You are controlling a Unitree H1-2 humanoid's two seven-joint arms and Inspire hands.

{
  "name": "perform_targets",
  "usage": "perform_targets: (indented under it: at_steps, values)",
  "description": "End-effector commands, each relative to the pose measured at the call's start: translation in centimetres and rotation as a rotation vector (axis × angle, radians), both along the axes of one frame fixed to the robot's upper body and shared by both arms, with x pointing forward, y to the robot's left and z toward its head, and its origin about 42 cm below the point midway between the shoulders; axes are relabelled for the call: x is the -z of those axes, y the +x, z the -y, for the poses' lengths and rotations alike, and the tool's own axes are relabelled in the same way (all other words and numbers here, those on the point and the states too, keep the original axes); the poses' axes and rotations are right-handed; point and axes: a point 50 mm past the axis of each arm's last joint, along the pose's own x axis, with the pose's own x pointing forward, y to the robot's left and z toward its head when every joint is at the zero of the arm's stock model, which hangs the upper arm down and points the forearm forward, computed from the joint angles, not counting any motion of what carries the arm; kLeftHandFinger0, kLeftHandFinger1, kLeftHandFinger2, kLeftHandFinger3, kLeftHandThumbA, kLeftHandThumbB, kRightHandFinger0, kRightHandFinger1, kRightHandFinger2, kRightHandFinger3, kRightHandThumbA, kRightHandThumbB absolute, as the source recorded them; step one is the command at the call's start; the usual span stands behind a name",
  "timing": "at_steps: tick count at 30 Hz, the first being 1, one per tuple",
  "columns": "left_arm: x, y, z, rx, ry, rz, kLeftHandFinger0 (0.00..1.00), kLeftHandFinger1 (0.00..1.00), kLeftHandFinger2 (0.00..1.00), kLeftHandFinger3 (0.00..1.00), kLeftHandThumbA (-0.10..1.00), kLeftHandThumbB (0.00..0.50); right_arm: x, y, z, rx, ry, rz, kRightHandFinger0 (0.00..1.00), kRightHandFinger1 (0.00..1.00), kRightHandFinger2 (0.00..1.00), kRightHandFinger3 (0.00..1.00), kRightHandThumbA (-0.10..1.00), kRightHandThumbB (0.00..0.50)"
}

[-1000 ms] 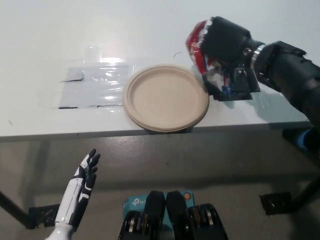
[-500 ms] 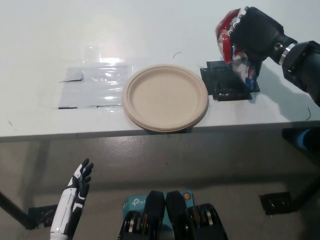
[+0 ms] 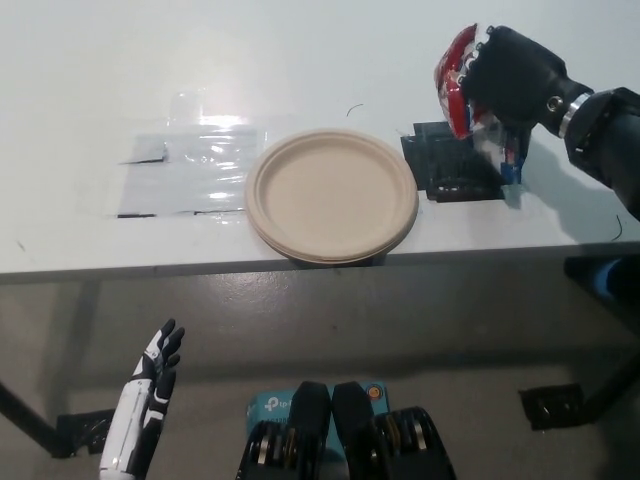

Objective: The robot picks up a small bag of sunflower seeds on the right hand side and take it to the empty plate on the left hand side then pours some sunflower seeds on to the plate.

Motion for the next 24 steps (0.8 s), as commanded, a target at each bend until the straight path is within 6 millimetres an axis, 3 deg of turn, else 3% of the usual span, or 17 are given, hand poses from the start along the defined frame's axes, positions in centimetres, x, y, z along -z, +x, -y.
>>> perform_targets:
  at_steps: [1,2,3,4,5,6,10,19,24]
  values:
    - [-0.3,-0.3,-0.2,-0.022,0.003,0.049,1.00,1.00,1.00,1.00,1.00,0.070,-3.2,1.2,-1.1,0.142,0.091,0.018,0.33,0.60,0.96,0.75,0.07,0.295]
    - [-0.2,-0.5,-0.2,-0.022,0.003,0.049,1.00,1.00,1.00,1.00,1.00,0.065,-2.5,1.3,-1.6,0.210,0.113,-0.036,0.72,0.99,1.00,1.00,0.09,0.365]
    - [-0.1,-0.7,-0.3,-0.024,0.003,0.048,1.00,1.00,1.00,1.00,1.00,0.065,-2.1,1.3,-1.9,0.235,0.155,-0.070,0.88,1.00,1.00,1.00,0.09,0.391]
    - [-0.2,-0.7,-0.3,-0.026,0.012,0.048,1.00,1.00,1.00,1.00,1.00,0.071,-1.5,1.3,-2.2,0.282,0.157,-0.090,1.00,1.00,1.00,1.00,0.29,0.477]
    - [-0.2,-0.8,-0.3,-0.028,0.013,0.045,1.00,1.00,1.00,1.00,1.00,0.072,-1.1,1.3,-2.4,0.296,0.155,-0.098,1.00,1.00,1.00,1.00,0.29,0.466]
    - [-0.1,-1.0,-0.2,-0.031,0.014,0.039,1.00,1.00,1.00,1.00,1.00,0.069,-0.3,1.2,-2.6,0.310,0.161,-0.120,1.00,1.00,1.00,1.00,0.34,0.500]
    - [-0.3,-0.5,-0.4,-0.031,0.018,0.050,1.00,1.00,1.00,1.00,1.00,0.072,0.2,1.1,-3.4,0.313,0.157,-0.138,1.00,1.00,1.00,1.00,0.46,0.498]
    - [-0.3,-1.0,-0.5,-0.033,0.024,0.045,1.00,1.00,1.00,1.00,1.00,0.070,2.1,0.6,-5.0,0.320,0.183,-0.202,1.00,1.00,1.00,1.00,0.51,0.500]
    - [-0.1,-1.0,-0.7,-0.035,0.011,0.045,1.00,1.00,1.00,1.00,1.00,0.083,1.8,0.7,-5.1,0.357,0.371,-0.356,1.00,1.00,1.00,1.00,0.59,0.500]
